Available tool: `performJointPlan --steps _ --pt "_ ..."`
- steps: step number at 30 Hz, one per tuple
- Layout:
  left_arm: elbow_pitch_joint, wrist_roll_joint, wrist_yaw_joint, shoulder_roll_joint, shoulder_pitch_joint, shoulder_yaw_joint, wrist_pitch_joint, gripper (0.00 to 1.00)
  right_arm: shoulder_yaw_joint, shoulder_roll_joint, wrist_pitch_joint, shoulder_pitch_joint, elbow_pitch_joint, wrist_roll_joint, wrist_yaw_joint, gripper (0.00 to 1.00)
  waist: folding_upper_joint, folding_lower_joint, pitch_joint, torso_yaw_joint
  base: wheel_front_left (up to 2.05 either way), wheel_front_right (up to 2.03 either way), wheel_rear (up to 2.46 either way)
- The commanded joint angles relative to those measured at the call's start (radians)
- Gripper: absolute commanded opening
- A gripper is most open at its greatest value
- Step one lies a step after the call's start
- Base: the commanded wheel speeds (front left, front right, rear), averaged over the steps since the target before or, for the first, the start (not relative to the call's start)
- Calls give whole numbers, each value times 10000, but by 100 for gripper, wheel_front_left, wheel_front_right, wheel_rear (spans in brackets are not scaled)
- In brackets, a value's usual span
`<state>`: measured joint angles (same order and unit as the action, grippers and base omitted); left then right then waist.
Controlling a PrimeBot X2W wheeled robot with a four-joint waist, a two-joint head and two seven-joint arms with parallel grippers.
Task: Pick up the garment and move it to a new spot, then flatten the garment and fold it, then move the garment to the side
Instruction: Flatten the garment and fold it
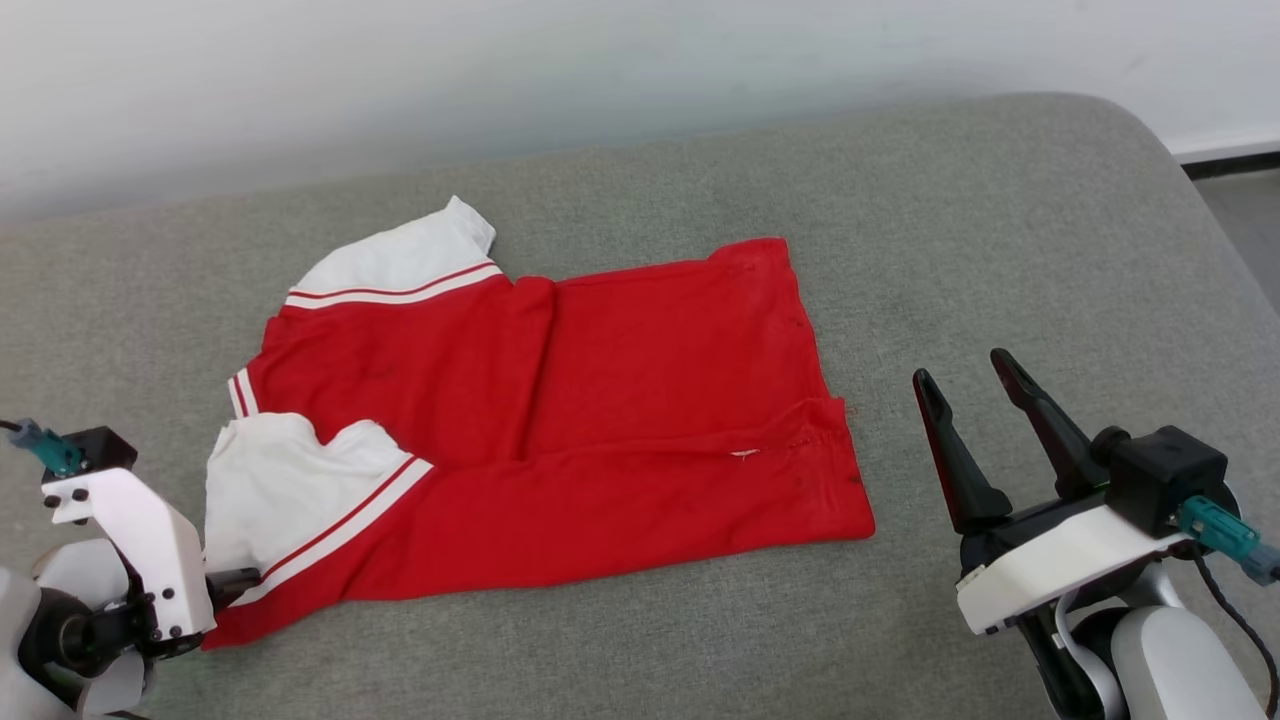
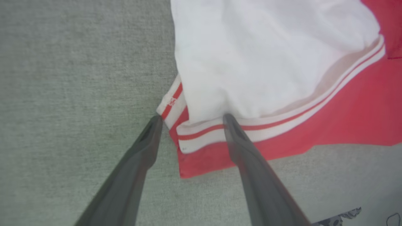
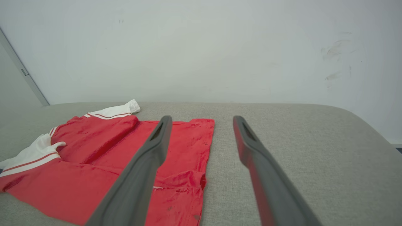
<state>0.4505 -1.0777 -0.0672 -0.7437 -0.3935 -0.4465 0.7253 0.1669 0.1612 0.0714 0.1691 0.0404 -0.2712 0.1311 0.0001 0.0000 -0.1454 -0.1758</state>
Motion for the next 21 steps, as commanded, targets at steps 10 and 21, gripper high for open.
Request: performJointPlan --steps 10,21 --pt "323 -413 28 864 629 -107 -163 0 -336 29 -597 -174 -400 -280 -7 100 -1 0 -369 -66 0 0 0" --pt "-293 259 361 764 -248 177 -1704 0 -693 591 -3951 18 250 -1485 -5 100 -1 0 -189 592 0 0 0"
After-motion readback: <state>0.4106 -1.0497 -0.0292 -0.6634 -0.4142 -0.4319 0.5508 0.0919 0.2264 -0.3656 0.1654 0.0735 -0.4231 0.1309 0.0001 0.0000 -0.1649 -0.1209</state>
